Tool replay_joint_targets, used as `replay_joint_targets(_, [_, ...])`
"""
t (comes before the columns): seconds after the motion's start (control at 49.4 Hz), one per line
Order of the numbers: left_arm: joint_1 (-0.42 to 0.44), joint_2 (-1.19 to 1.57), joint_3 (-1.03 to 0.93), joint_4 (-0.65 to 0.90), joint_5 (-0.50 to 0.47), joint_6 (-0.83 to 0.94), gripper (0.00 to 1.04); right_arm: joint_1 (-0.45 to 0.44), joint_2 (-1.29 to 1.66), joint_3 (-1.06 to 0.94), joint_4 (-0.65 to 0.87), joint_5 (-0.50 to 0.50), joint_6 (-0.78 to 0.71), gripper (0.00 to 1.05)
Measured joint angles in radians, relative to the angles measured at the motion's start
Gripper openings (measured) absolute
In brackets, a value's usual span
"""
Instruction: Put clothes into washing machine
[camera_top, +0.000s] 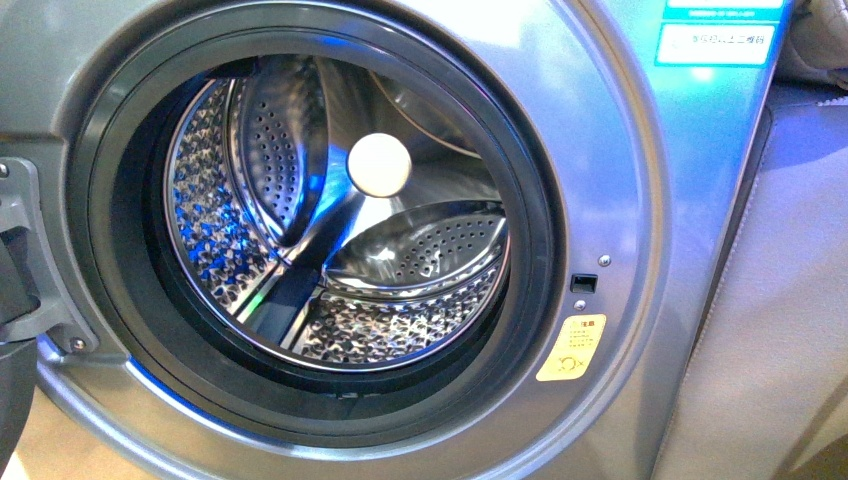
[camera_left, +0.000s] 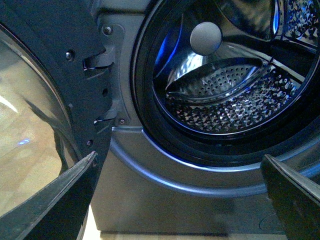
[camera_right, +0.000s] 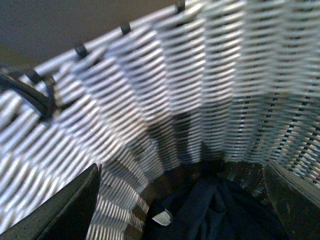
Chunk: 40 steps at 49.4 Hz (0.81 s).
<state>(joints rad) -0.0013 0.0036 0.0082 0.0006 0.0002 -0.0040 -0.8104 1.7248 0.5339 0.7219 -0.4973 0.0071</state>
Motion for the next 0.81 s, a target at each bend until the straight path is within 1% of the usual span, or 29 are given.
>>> replay_joint_targets(0.162, [0.0, 0.0, 0.0, 0.0, 0.0, 0.0, 0.98, 0.032, 0.164, 0.053, -0.003, 0.043, -0.05, 0.97])
replay_joint_targets(0.283, [0.0, 0.0, 0.0, 0.0, 0.0, 0.0, 0.98, 0.047, 0.284, 0.099, -0.04, 0.068, -0.062, 0.97])
replay_joint_targets(0.385, [0.0, 0.0, 0.0, 0.0, 0.0, 0.0, 0.98, 0.056, 0.391, 0.13, -0.034, 0.097, -0.067, 0.97])
replay_joint_targets(0.81, [0.0, 0.0, 0.0, 0.0, 0.0, 0.0, 0.98, 0.052, 0.62, 0.214, 0.025, 0.184, -0.103, 0.97])
